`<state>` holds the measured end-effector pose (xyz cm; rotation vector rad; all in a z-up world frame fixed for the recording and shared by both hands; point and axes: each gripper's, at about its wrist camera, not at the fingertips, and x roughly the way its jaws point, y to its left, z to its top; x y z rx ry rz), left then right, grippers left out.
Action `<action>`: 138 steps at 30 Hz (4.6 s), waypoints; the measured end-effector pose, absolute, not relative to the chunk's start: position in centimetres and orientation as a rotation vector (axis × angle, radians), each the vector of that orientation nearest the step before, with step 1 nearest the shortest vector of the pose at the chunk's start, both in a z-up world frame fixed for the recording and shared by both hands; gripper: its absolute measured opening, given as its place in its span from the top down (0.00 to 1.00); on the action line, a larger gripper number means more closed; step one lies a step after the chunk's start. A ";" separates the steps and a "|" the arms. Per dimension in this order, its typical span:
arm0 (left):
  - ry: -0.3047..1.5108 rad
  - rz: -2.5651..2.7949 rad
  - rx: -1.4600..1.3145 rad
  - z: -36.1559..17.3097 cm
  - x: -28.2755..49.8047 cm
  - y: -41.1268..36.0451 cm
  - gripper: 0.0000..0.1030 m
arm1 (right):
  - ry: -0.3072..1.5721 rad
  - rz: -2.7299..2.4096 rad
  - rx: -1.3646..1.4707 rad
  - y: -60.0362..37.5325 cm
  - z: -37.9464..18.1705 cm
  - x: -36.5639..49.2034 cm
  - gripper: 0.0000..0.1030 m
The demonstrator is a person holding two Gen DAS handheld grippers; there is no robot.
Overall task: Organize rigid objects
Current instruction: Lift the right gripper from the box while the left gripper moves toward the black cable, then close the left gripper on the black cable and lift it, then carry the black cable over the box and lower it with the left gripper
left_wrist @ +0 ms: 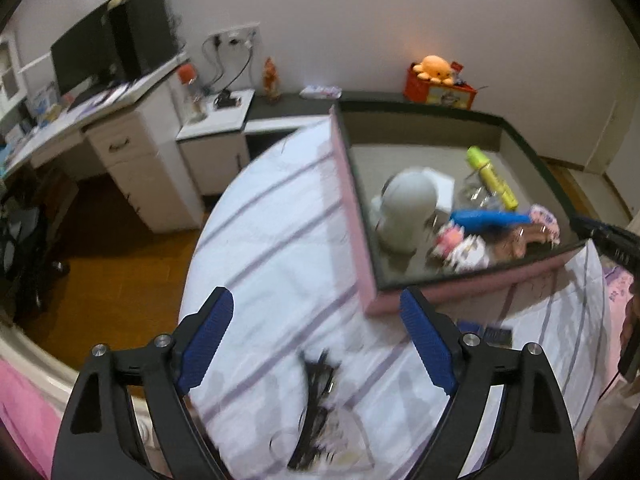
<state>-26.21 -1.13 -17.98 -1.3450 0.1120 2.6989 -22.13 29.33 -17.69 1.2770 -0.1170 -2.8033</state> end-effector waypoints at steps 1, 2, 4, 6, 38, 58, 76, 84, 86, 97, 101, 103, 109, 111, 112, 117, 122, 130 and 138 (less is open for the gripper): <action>0.118 2.697 -1.362 -18.5 -25.7 -1.3 0.16 | -0.115 -2.803 1.276 29.3 -17.7 -22.2 0.83; 0.132 2.693 -1.375 -18.9 -25.4 -1.3 0.15 | -0.109 -2.802 1.277 29.2 -17.7 -22.1 0.83; 0.192 2.695 -1.431 -20.2 -24.7 -1.3 0.15 | -0.101 -2.798 1.279 29.2 -17.6 -22.2 0.83; 0.241 2.686 -1.457 -21.2 -24.0 -1.2 0.16 | -0.100 -2.790 1.278 29.3 -17.6 -22.2 0.83; 0.322 2.553 -1.459 -23.5 -21.8 0.7 0.82 | -0.076 -2.762 1.307 29.3 -17.6 -22.6 0.83; 0.217 2.461 -1.356 -21.7 -20.8 2.5 0.82 | -0.062 -2.758 1.329 29.2 -17.6 -22.6 0.82; 0.227 2.470 -1.140 -15.4 -22.1 4.6 0.82 | -0.031 -2.751 1.355 29.0 -17.5 -22.9 0.82; 0.271 2.442 -1.120 -13.8 -26.7 6.7 0.82 | -0.012 -2.745 1.365 29.0 -17.4 -23.0 0.82; 0.273 2.425 -1.130 -13.8 -28.4 7.3 0.82 | -0.006 -2.746 1.367 28.9 -17.4 -23.0 0.82; 0.268 2.327 -1.251 -16.6 -35.6 10.2 0.82 | 0.032 -2.749 1.374 28.6 -17.4 -23.2 0.82; 0.282 2.306 -1.297 -17.5 -37.8 11.3 0.82 | 0.041 -2.746 1.373 28.6 -17.5 -23.3 0.82; 0.293 2.290 -1.321 -17.9 -38.8 12.2 0.82 | 0.042 -2.744 1.376 28.6 -17.5 -23.4 0.82; 0.301 2.243 -1.341 -19.0 -40.0 14.3 0.82 | 0.051 -2.746 1.378 28.5 -17.5 -23.4 0.82; 0.298 2.248 -1.354 -19.3 -40.5 14.6 0.82 | 0.049 -2.744 1.378 28.5 -17.5 -23.4 0.82; 0.298 2.251 -1.363 -19.5 -40.8 14.5 0.82 | 0.051 -2.743 1.378 28.5 -17.5 -23.4 0.82; 0.312 2.268 -1.388 -20.1 -41.2 14.4 0.82 | 0.059 -2.748 1.380 28.4 -17.6 -23.5 0.82; 0.317 2.264 -1.382 -20.1 -41.1 14.5 0.82 | 0.069 -2.749 1.388 28.3 -17.6 -23.7 0.82; 0.329 2.256 -1.379 -20.0 -40.9 14.4 0.82 | 0.074 -2.746 1.396 28.3 -17.6 -23.9 0.82; 0.346 2.249 -1.384 -20.0 -40.7 14.3 0.81 | 0.075 -2.745 1.399 28.3 -17.6 -23.9 0.82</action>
